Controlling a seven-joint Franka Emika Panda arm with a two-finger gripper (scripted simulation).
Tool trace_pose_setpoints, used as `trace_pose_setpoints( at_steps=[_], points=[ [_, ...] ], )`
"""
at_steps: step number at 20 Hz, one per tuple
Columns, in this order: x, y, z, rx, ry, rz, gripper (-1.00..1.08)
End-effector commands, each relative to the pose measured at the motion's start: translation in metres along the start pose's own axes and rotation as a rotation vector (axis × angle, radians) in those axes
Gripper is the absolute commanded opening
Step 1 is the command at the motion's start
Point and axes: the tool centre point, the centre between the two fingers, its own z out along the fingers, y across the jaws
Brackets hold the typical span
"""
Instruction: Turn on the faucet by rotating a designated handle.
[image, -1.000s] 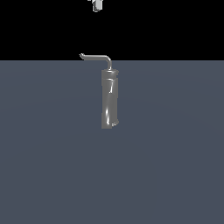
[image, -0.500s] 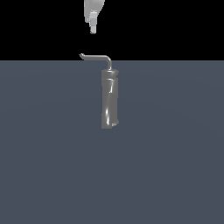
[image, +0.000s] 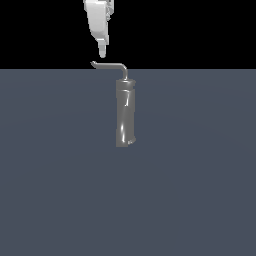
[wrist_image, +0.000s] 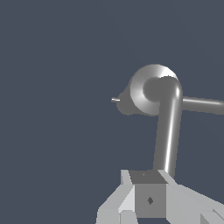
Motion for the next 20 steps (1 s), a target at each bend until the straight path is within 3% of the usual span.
trace_pose_setpoints(
  at_steps=[1, 11, 20],
  points=[
    [-0.004, -0.007, 0.009, 0.000, 0.003, 0.039, -1.00],
    [-0.011, -0.019, 0.028, -0.002, 0.008, 0.107, -1.00],
    [-0.012, -0.009, 0.028, -0.002, 0.008, 0.107, -1.00]
  ],
)
